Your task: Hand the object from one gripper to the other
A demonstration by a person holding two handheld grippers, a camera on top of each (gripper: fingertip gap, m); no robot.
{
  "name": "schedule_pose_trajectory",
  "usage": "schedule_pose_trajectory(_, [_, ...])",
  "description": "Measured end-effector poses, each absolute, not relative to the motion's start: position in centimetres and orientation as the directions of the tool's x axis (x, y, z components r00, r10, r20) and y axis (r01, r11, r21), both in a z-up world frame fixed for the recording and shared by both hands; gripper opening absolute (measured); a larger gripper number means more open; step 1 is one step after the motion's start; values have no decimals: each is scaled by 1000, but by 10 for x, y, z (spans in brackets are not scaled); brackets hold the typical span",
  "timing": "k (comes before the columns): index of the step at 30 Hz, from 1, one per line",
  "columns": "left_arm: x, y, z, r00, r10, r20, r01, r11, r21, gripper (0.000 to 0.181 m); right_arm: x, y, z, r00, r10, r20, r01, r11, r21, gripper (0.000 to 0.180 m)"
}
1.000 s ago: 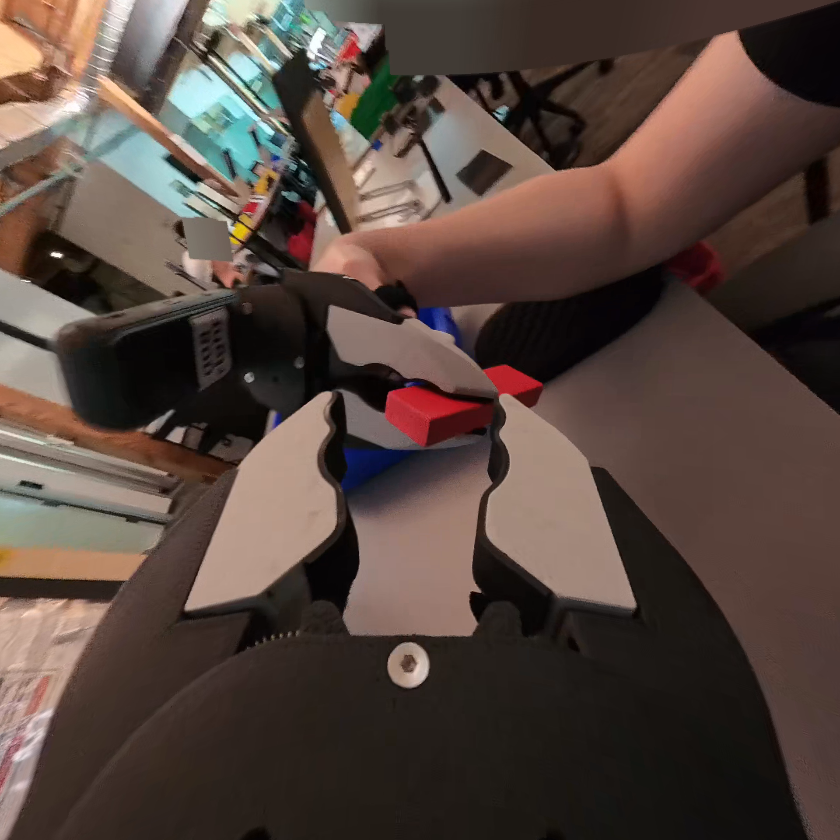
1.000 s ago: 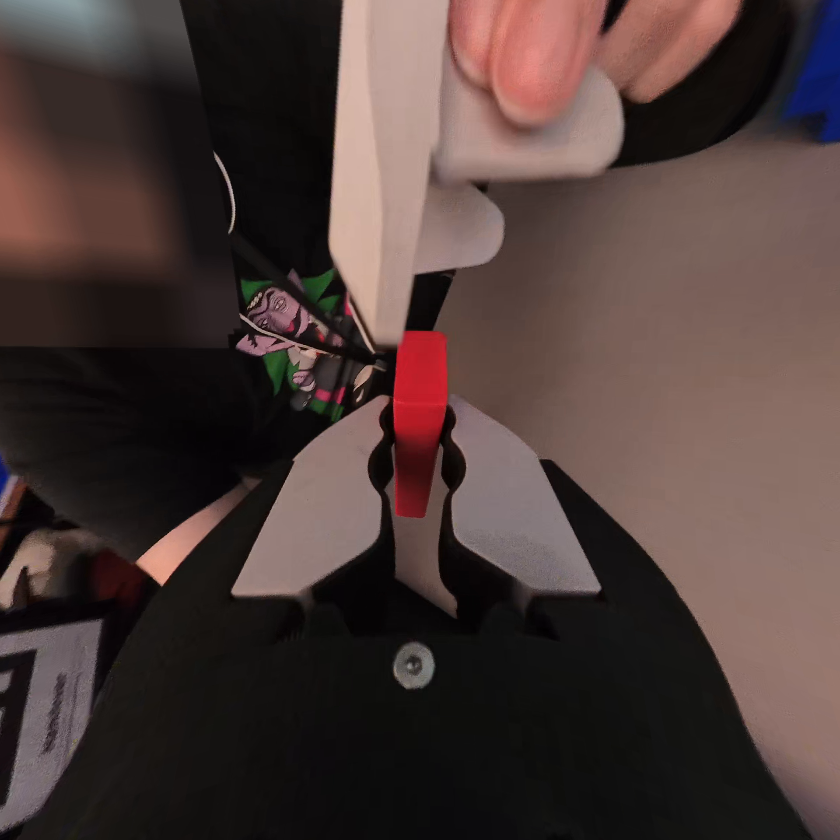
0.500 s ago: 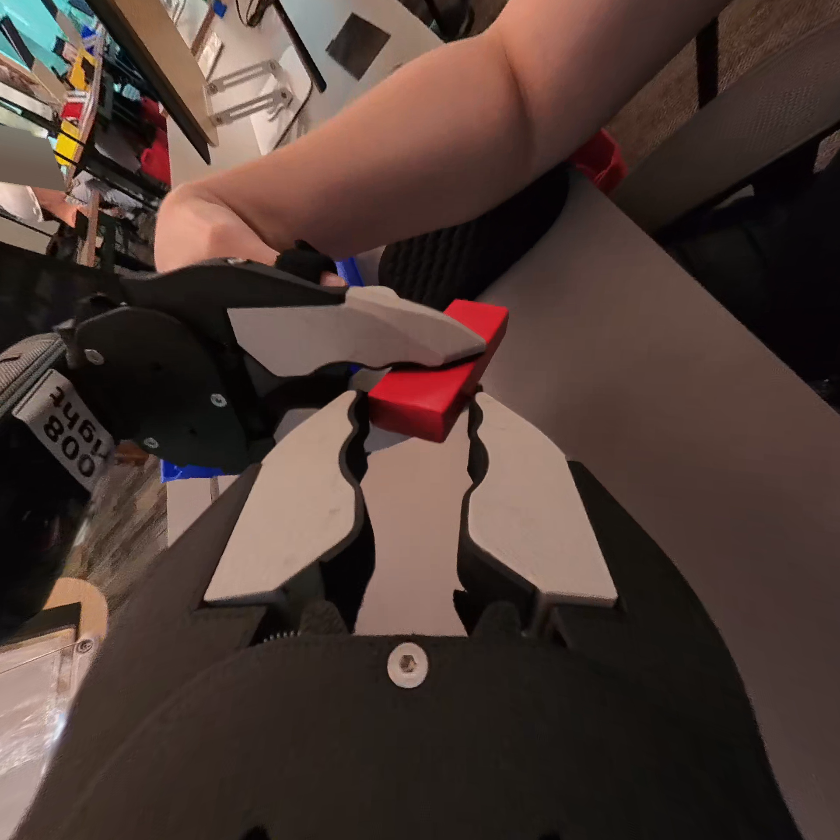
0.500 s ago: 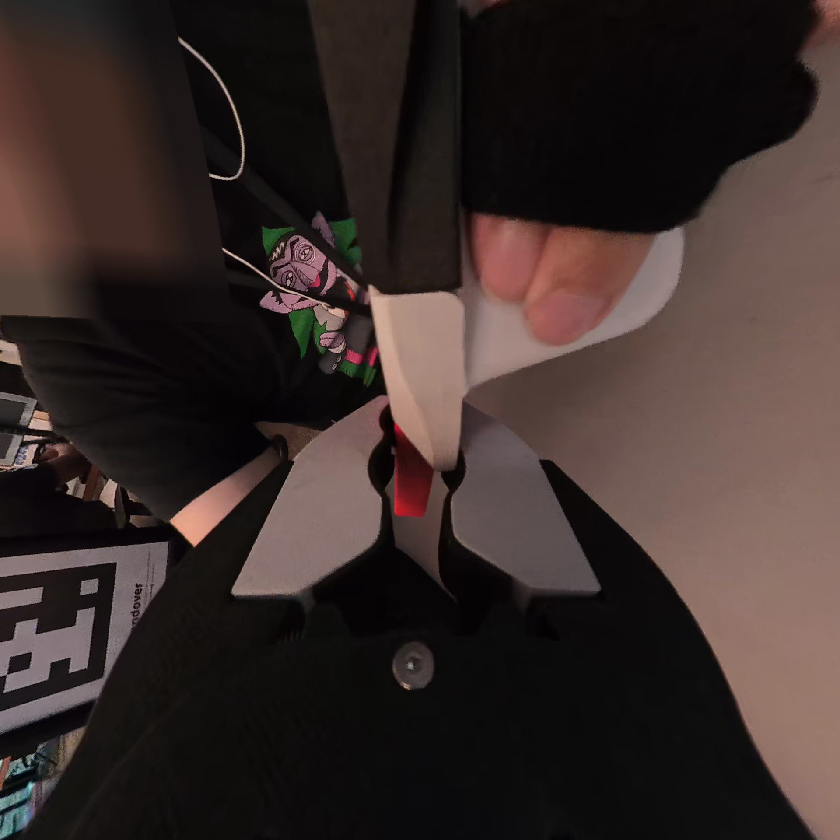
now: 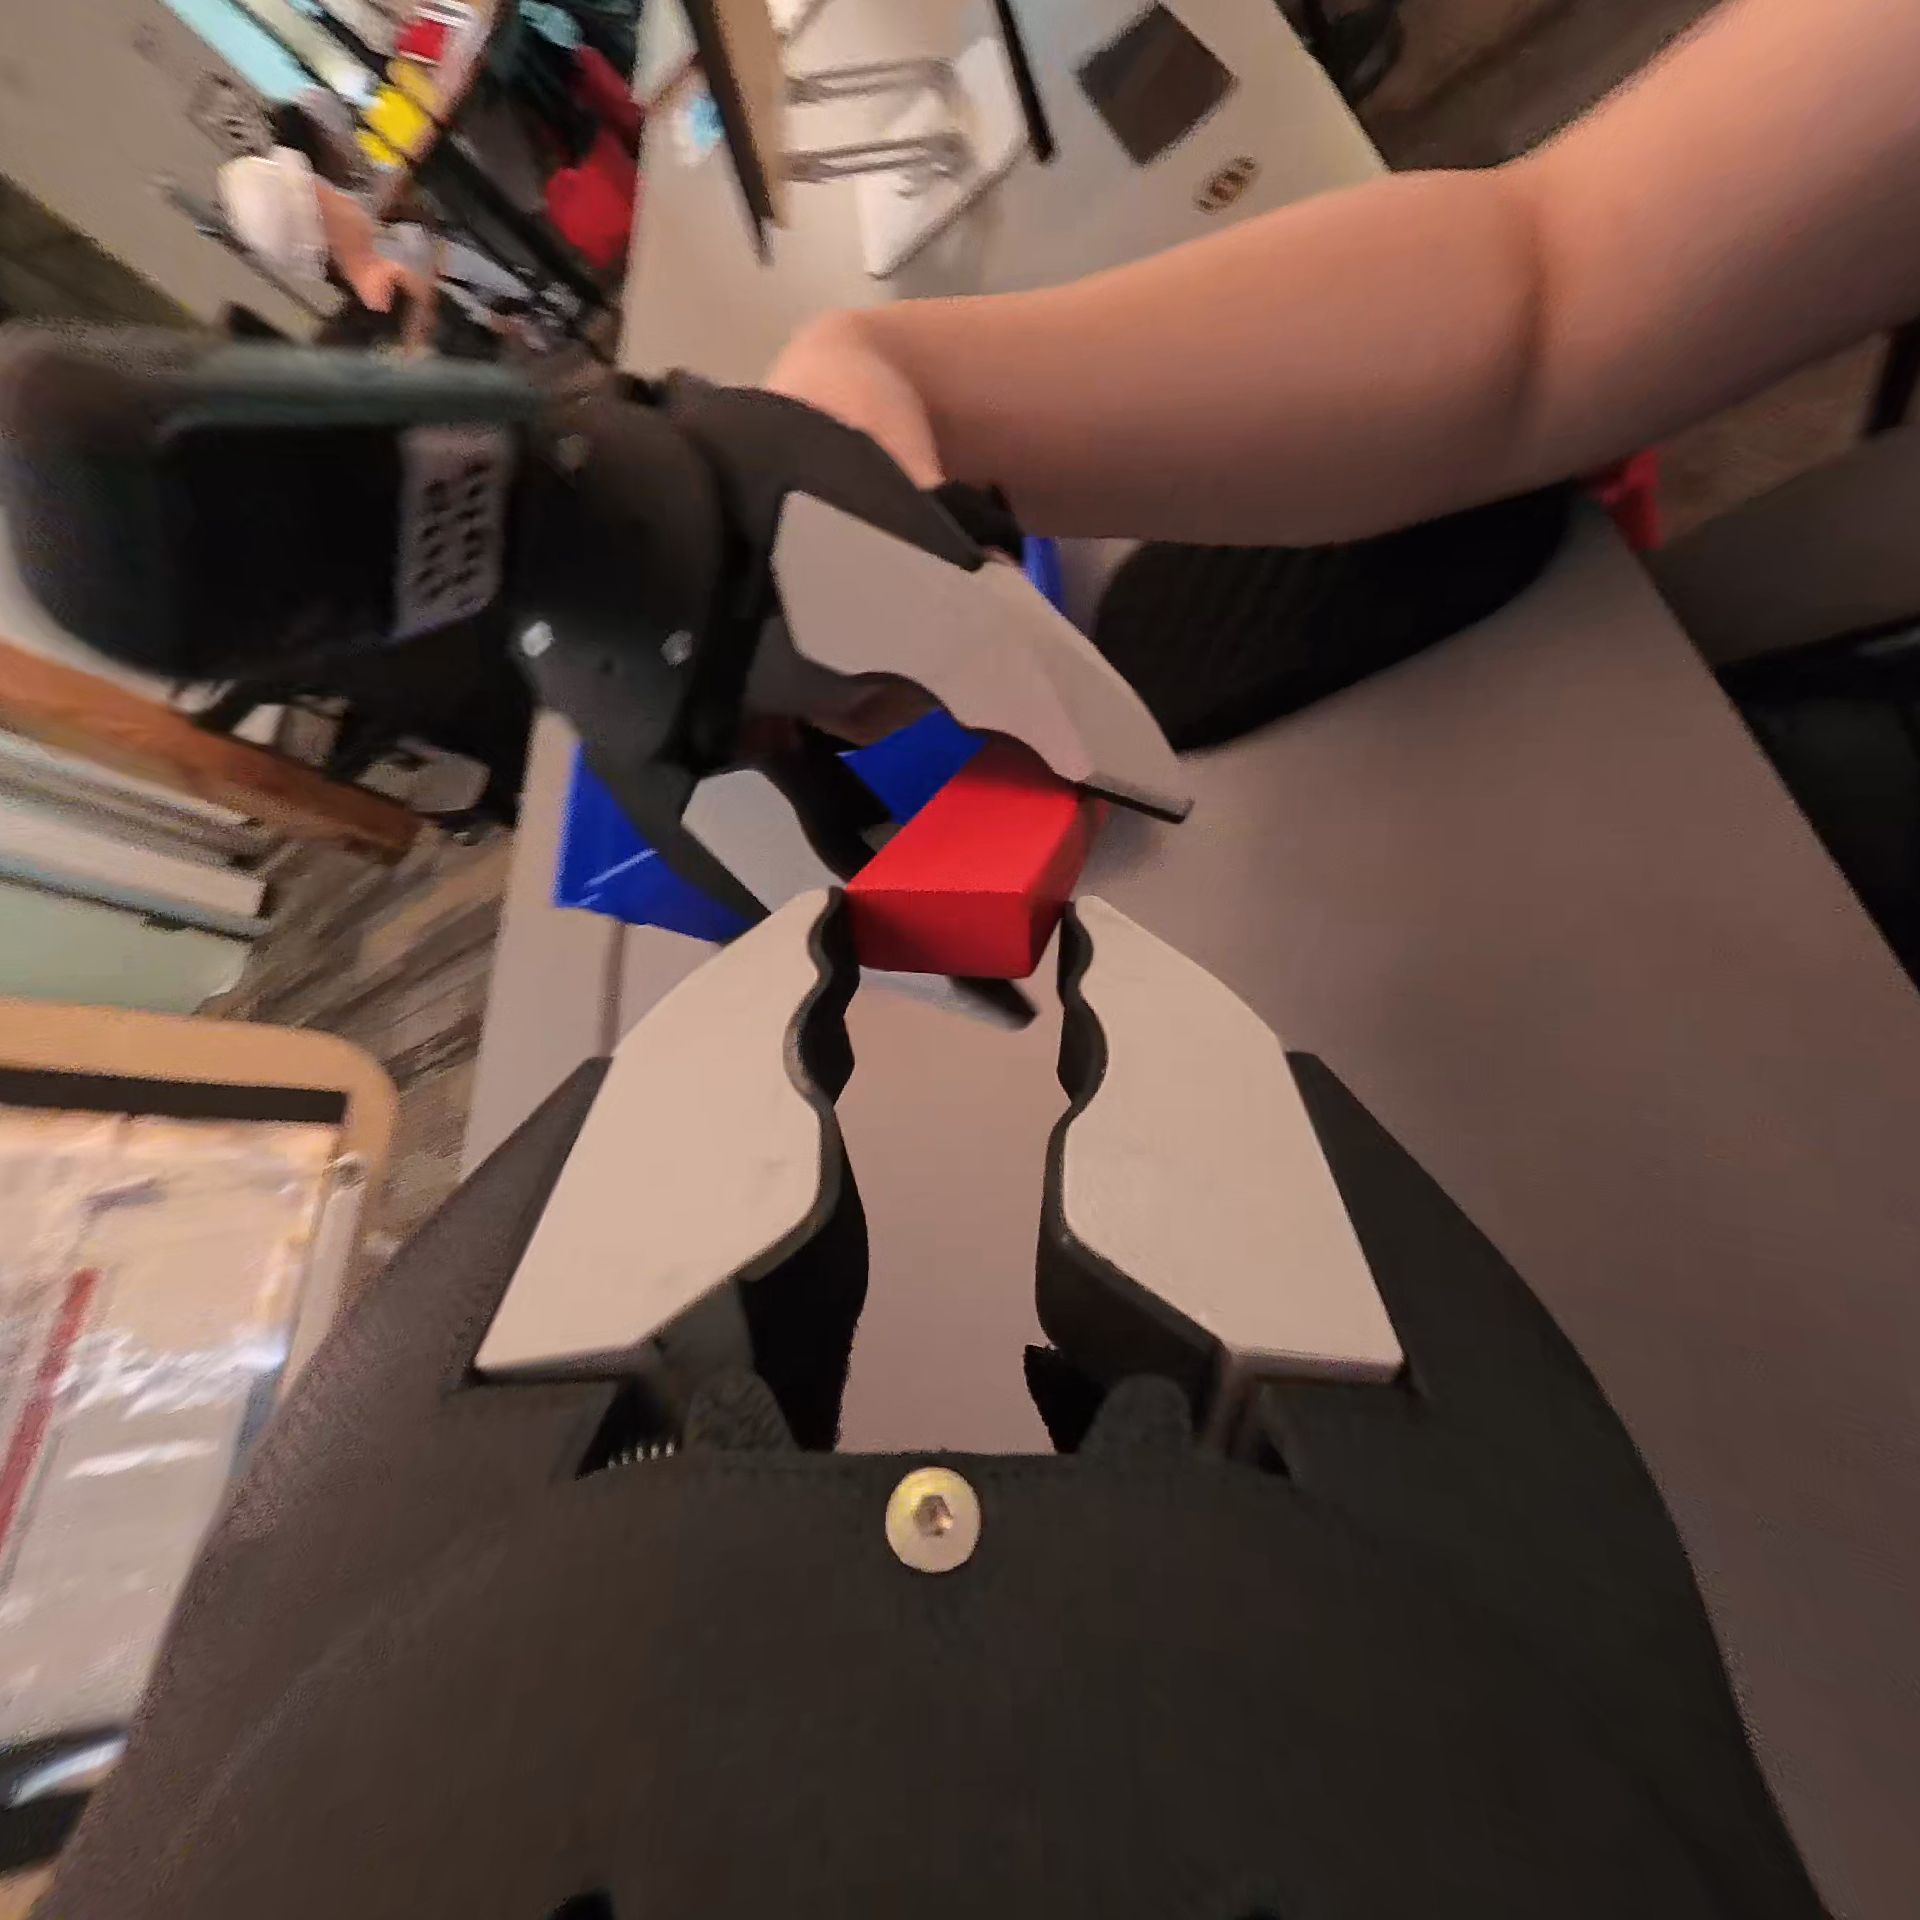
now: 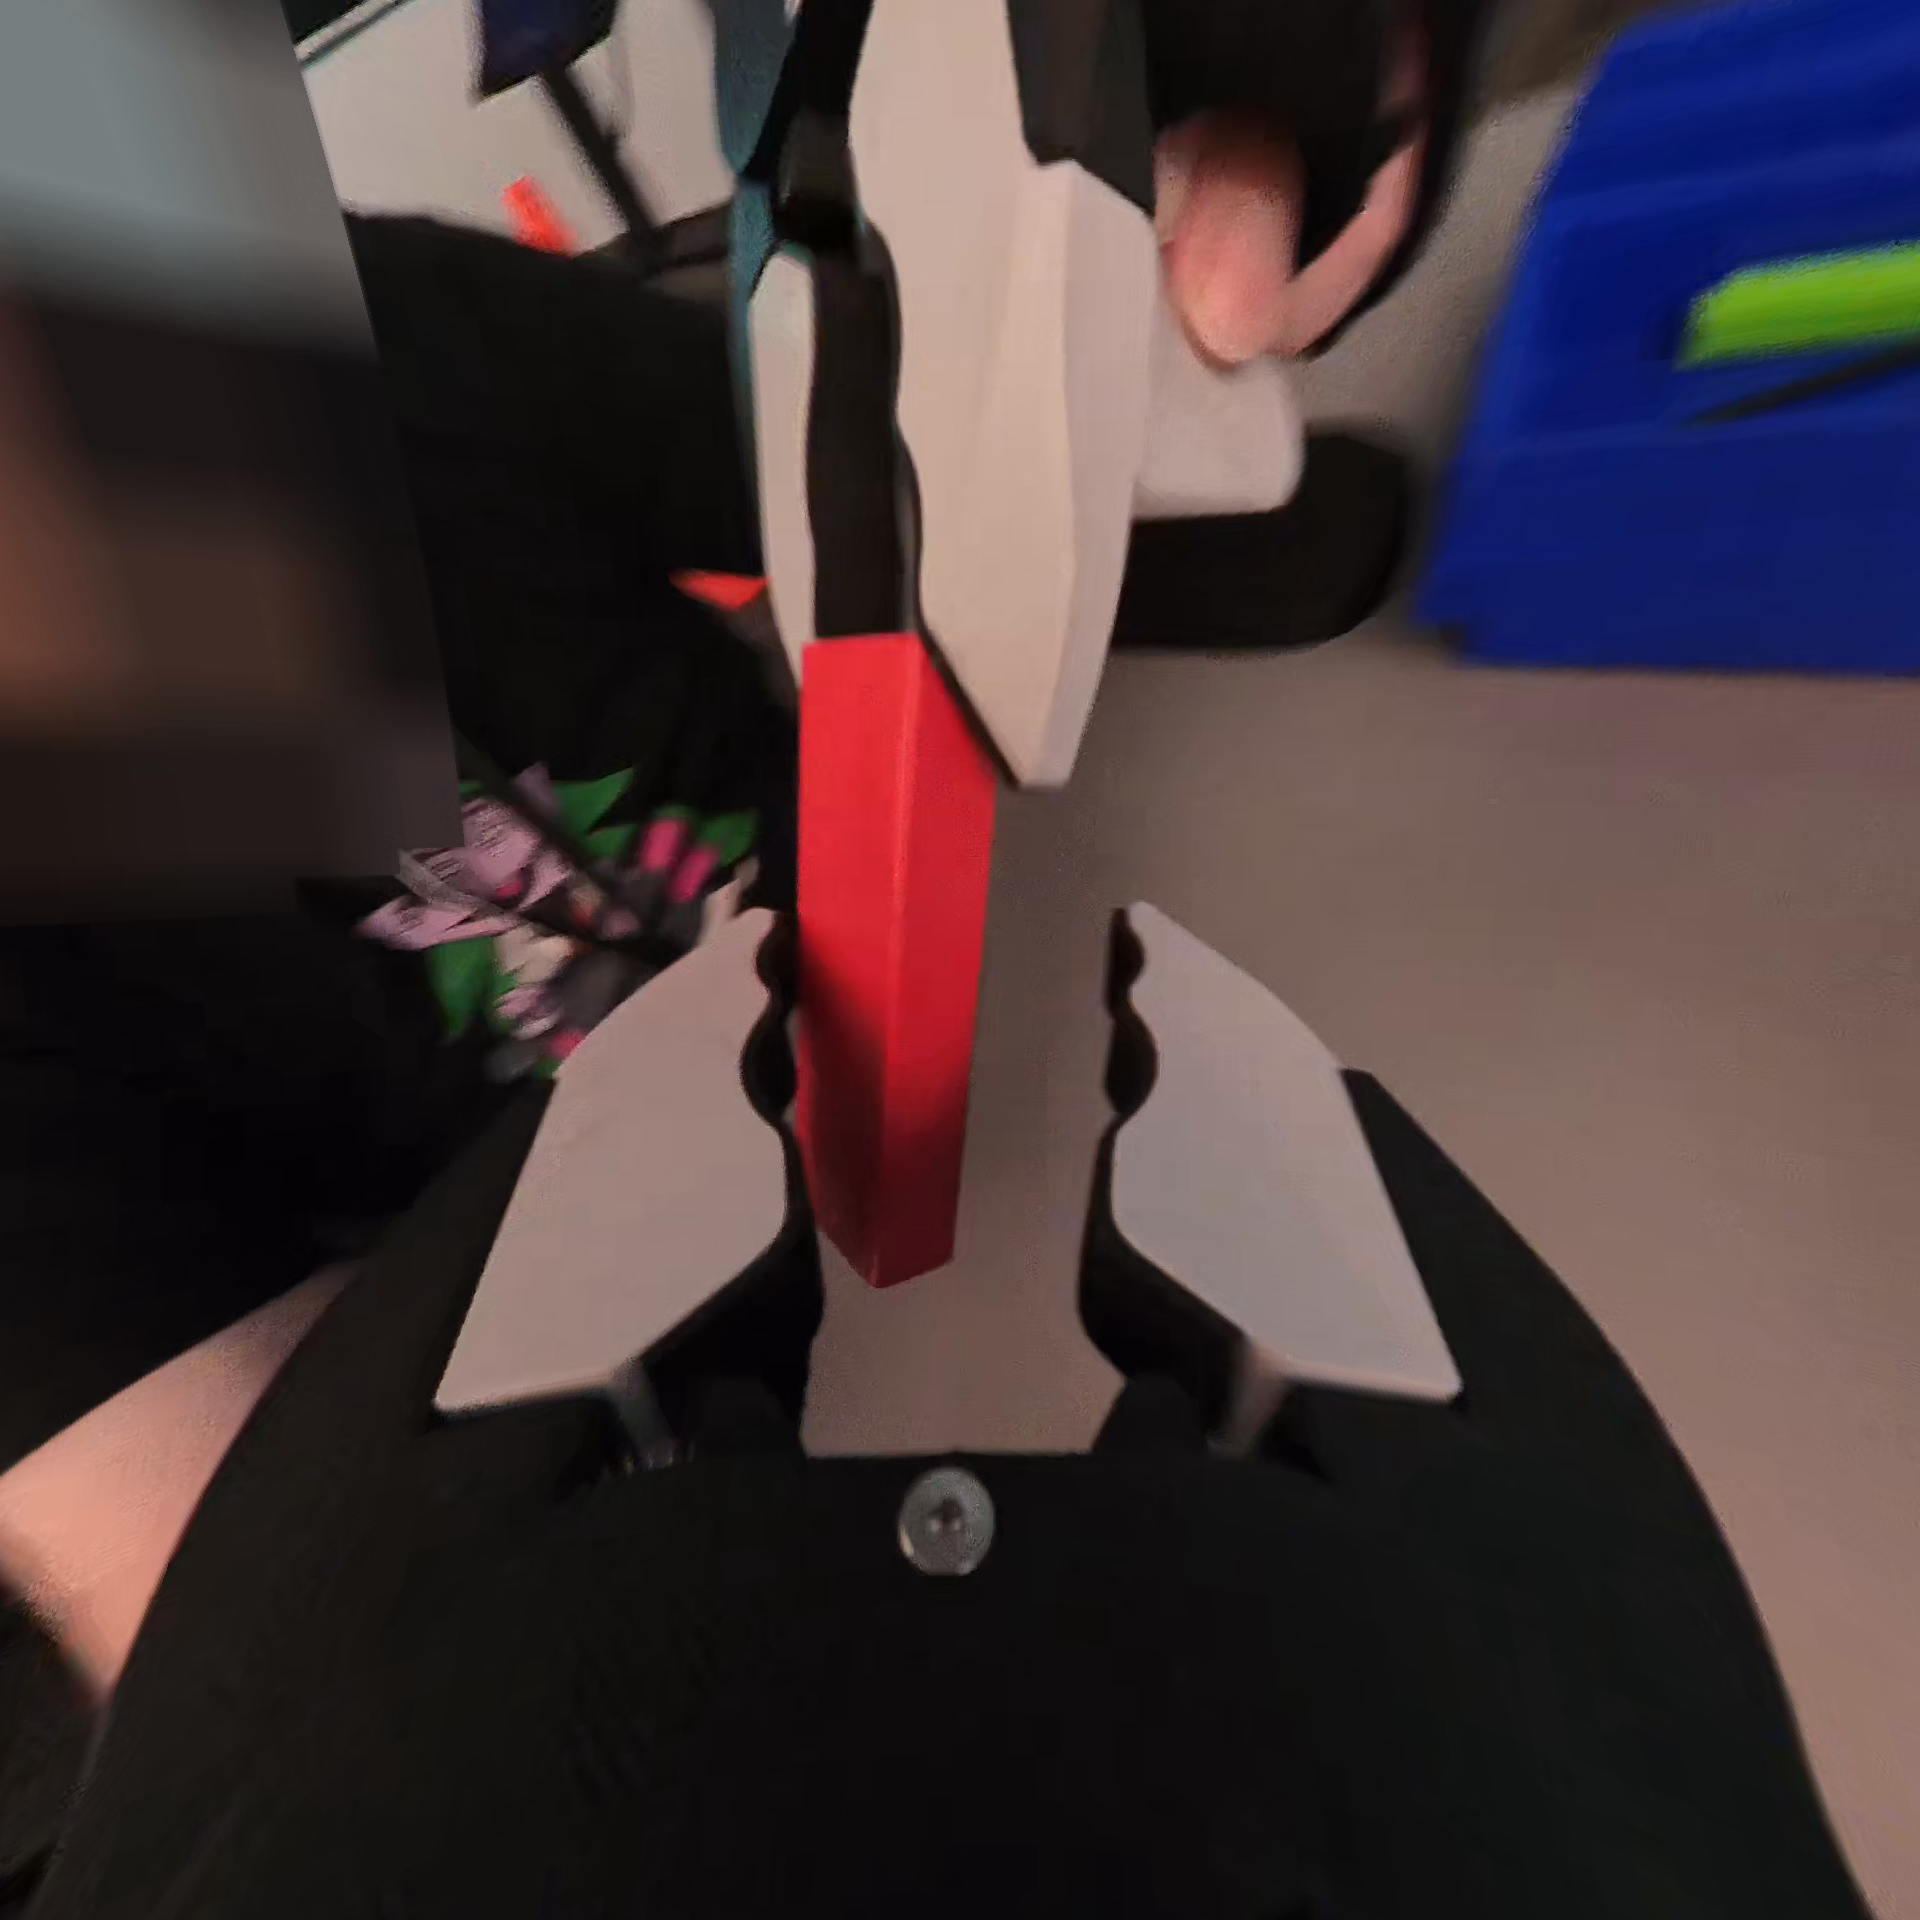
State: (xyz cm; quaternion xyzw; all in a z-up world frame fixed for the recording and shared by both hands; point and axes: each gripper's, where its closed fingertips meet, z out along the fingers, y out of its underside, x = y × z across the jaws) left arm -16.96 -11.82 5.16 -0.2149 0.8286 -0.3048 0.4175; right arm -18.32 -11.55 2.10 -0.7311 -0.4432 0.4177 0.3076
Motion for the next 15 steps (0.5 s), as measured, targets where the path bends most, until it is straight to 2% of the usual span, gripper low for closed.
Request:
schedule_pose_trajectory(2, [-169,-100,70,-469,-663,-584,-114,701,-704,36,-171,-91,42,395,903,-169,312,-306,-899,73])
schedule_pose_trajectory(4, [-171,-77,84,-365,-696,-618,-141,697,-703,36,-163,-75,72,502,864,-25,226,-159,-961,96])
schedule_pose_trajectory(5, [-172,-66,91,-311,-707,-635,-156,697,-700,36,-155,-64,89,590,804,74,208,-62,-976,99])
schedule_pose_trajectory(7, [-176,-49,104,-227,-740,-633,-171,670,-722,36,-139,-52,116,721,615,319,286,155,-946,99])
schedule_pose_trajectory(9, [-177,-39,118,-160,-788,-595,-154,615,-773,36,-136,-56,137,748,383,542,423,354,-834,95])
schedule_pose_trajectory(11, [-177,-33,130,-104,-840,-533,-126,543,-830,36,-142,-63,146,672,127,729,614,455,-645,79])
schedule_pose_trajectory(13, [-177,-32,136,-88,-881,-465,-101,472,-876,36,-150,-62,143,514,-92,853,801,406,-440,64])
schedule_pose_trajectory(15, [-176,-34,139,-101,-907,-409,-81,418,-905,36,-154,-53,137,395,-193,898,895,300,-330,57])
